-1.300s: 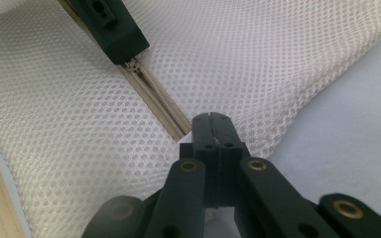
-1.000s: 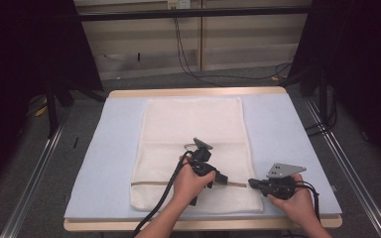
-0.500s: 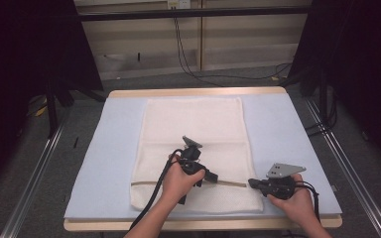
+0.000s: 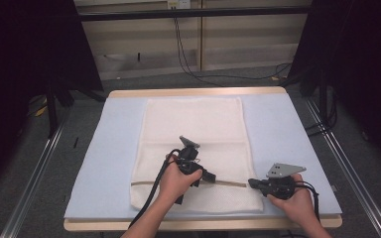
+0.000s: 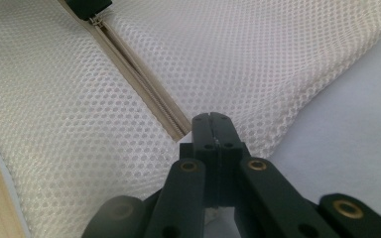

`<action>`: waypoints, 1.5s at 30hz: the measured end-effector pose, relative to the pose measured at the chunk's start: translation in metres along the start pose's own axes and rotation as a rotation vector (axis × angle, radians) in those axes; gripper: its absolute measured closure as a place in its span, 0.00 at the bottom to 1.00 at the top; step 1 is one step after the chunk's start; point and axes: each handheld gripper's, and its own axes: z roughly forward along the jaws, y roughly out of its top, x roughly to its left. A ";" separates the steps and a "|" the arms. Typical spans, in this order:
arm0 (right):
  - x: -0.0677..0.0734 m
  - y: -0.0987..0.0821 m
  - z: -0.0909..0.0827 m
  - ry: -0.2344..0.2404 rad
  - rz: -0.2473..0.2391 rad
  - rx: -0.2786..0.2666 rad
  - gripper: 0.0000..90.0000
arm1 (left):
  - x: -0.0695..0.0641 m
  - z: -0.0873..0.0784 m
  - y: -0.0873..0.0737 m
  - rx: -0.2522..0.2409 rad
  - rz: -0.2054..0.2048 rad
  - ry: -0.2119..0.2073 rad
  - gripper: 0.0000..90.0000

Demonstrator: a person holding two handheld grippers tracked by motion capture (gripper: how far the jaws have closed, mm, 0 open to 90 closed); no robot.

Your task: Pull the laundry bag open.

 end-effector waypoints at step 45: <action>0.001 0.000 0.000 -0.005 0.003 -0.003 1.00 | 0.040 -0.067 -0.015 -0.052 -0.031 0.021 0.97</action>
